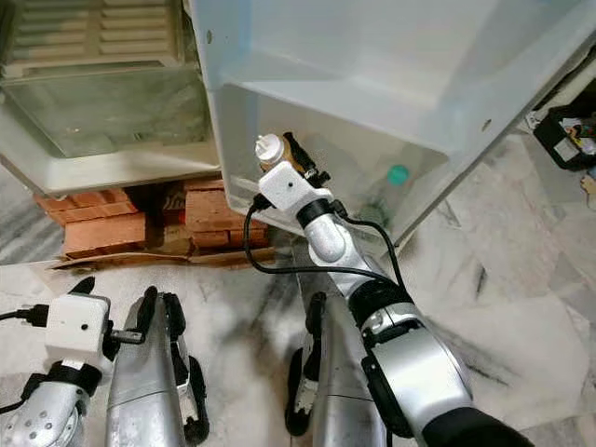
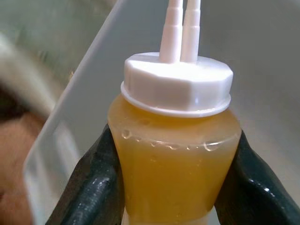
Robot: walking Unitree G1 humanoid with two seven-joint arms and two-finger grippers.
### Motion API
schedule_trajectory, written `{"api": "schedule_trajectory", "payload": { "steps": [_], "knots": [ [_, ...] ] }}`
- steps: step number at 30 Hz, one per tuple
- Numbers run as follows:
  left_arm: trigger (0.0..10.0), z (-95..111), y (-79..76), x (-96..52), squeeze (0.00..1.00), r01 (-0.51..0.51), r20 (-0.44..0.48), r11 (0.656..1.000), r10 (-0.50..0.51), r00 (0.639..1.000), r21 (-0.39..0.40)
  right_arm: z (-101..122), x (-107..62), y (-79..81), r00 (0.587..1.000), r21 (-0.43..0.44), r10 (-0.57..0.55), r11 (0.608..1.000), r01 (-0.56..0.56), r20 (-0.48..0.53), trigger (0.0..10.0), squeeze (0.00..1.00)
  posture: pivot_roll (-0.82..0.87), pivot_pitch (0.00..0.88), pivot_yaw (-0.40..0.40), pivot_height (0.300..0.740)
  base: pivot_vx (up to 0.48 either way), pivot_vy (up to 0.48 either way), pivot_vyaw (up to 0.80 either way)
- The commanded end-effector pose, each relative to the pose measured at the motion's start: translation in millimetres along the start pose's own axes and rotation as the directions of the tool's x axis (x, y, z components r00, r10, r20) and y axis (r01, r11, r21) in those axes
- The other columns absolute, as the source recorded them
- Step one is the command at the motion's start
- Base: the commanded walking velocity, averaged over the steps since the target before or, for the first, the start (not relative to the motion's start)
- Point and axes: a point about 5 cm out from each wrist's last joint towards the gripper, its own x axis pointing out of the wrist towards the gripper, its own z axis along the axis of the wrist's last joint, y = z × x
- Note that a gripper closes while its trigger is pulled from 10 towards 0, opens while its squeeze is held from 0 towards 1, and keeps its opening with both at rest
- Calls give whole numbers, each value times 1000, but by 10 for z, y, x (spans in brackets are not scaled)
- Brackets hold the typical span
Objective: Restocking fridge
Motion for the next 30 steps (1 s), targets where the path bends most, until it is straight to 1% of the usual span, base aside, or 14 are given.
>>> {"api": "schedule_trajectory", "payload": {
  "steps": [1,4,6,12,13,17,18,19,21,22,26,27,30],
  "knots": [
    [10000,-25,-2,-47,0,-4,-25,1000,4,1000,3,-112,-60,40,998,-41,14,999,-16,-56,10000,0,235,325,-105,518,0,0,0],
    [10000,-21,-12,-51,0,-2,-28,1000,2,1000,4,-193,-107,69,995,-41,14,999,-19,-101,10000,0,239,326,-105,518,0,0,0],
    [10000,-4,-7,-41,0,-2,-28,1000,2,1000,6,-241,-121,47,990,-9,15,1000,-16,-138,10000,0,251,347,-102,518,0,0,0],
    [10000,1,8,-66,0,-5,-33,1000,5,999,8,-255,-117,35,988,10,8,1000,-7,-156,10000,0,259,354,-102,518,0,0,0],
    [10000,2,7,-72,0,-5,-33,1000,5,999,9,-256,-116,28,988,6,2,1000,-1,-155,10000,0,261,357,-101,518,0,0,0],
    [10000,22,0,-129,0,-6,-37,1000,7,999,13,-256,-113,-53,990,-64,-38,998,30,-134,10000,0,283,370,-101,518,0,0,0],
    [10000,22,0,-129,0,-6,-37,1000,7,999,13,-256,-113,-53,990,-64,-38,998,30,-134,10000,0,283,370,-101,518,0,0,0],
    [10000,33,11,-171,0,-14,-43,1000,14,999,14,-232,-90,-120,992,-92,-63,994,53,-111,10000,0,299,385,-98,518,0,0,0],
    [10000,37,19,-191,0,-17,-48,1000,17,999,15,-199,-63,-166,993,-115,-77,991,67,-90,10000,0,299,385,-98,518,0,0,0],
    [10000,49,18,-229,0,-16,-50,1000,17,999,14,-175,-47,-187,994,-121,-85,990,76,-73,10000,0,305,402,-96,518,0,0,0],
    [10000,78,35,-259,0,-18,-58,1000,19,998,11,-58,61,-286,990,-112,-137,985,132,-42,10000,0,299,426,-104,518,0,0,0],
    [10000,78,35,-259,0,-18,-58,1000,19,998,11,-58,61,-286,990,-112,-137,985,132,-42,10000,0,299,426,-104,518,0,0,0],
    [10000,109,37,-284,0,-26,-59,1000,27,998,6,-115,49,-270,985,-71,-138,989,131,-103,10000,0,301,441,-110,518,0,0,0]
  ]
}}
